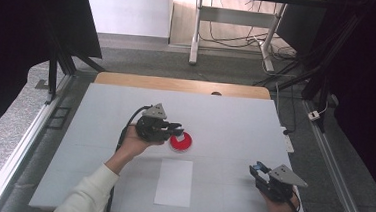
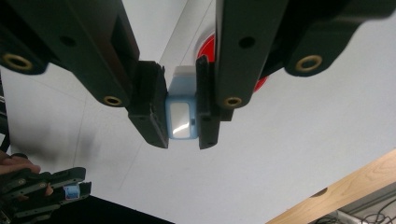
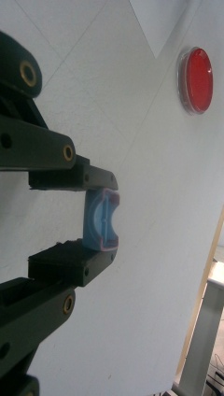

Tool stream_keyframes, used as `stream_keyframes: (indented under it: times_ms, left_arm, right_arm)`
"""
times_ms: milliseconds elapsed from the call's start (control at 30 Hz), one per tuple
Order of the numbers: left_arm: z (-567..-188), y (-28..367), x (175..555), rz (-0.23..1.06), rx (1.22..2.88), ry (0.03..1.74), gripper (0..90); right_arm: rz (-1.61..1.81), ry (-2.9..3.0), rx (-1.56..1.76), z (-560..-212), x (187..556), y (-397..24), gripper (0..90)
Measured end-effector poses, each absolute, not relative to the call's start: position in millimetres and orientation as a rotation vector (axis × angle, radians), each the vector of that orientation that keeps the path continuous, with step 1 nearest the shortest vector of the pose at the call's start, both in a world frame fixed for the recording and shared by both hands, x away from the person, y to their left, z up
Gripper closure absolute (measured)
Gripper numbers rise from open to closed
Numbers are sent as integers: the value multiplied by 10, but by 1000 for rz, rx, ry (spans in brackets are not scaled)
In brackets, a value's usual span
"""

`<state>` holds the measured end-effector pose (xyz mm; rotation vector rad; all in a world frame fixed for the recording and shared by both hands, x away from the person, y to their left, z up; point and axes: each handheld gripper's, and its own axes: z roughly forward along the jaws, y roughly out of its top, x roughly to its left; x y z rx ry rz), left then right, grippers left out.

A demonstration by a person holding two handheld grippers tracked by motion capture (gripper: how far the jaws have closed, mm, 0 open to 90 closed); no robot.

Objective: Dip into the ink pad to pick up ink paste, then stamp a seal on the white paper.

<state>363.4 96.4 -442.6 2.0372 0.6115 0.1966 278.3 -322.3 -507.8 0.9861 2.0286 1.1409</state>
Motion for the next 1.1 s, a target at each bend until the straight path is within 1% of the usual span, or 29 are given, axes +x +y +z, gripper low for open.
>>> stream_keyframes:
  times_ms: [1100]
  left_arm:
    - [-4399,865,3493,177,2082,545,747]
  right_arm:
    - [1141,2030,980,-5075,2786,-3221,643]
